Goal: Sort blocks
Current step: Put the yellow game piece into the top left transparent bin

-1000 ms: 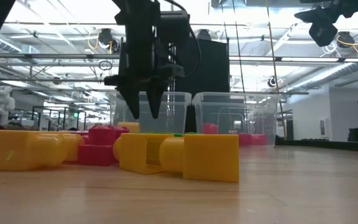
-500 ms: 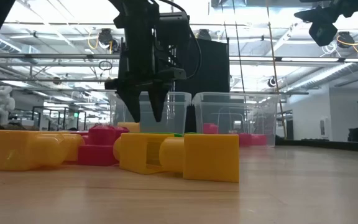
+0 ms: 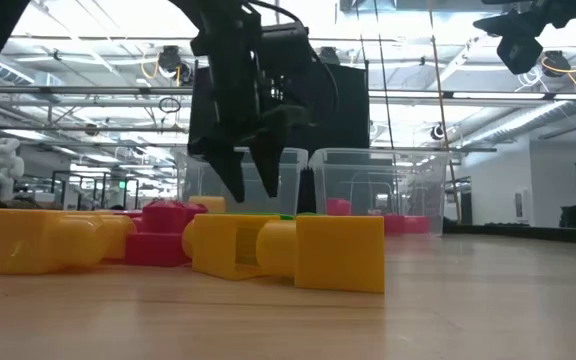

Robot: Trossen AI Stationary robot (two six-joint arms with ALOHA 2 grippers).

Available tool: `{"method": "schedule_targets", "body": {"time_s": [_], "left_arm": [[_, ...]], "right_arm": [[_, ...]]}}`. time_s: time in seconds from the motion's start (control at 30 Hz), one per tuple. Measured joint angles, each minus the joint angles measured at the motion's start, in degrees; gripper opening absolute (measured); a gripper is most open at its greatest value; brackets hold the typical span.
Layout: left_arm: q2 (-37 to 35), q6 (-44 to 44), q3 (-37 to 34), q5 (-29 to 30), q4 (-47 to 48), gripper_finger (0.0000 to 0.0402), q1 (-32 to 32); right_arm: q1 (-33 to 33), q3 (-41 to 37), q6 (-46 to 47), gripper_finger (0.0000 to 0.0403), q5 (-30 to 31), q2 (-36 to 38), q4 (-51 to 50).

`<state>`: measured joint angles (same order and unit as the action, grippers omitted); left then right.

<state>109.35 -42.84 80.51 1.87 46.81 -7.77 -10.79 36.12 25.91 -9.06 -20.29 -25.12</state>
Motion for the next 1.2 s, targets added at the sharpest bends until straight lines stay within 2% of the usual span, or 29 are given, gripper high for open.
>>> {"method": "schedule_targets", "body": {"time_s": [0.1,0.23,0.4,0.67,0.8,0.97,1.2], "left_arm": [[0.3,3.4,-0.1,-2.4,-0.1,0.0295,-0.5],[0.2,7.5,0.0,-2.3,0.5,0.034,-0.4],[0.2,0.9,0.0,-1.4,3.0,0.0376,-0.4],[0.2,-17.4,0.0,0.7,6.8,0.0382,-0.6],[0.2,-26.4,0.0,3.8,8.5,0.0382,0.8],[0.6,-29.1,0.0,6.2,7.9,0.0382,1.8],[3.8,-30.8,-0.2,5.6,8.3,0.0382,3.0]], "right_arm": [[0.0,0.0,-0.6,0.0144,0.0,0.0,0.0],[0.0,0.0,-1.1,0.0144,0.0,0.0,0.0],[0.0,0.0,-1.2,0.0144,0.0,0.0,0.0],[0.0,0.0,-1.8,0.0144,0.0,0.0,0.0],[0.0,0.0,-1.7,0.0144,0.0,0.0,0.0],[0.0,0.0,-1.7,0.0144,0.0,0.0,-0.1],[0.0,0.0,-1.7,0.0144,0.0,0.0,-0.8]]}}
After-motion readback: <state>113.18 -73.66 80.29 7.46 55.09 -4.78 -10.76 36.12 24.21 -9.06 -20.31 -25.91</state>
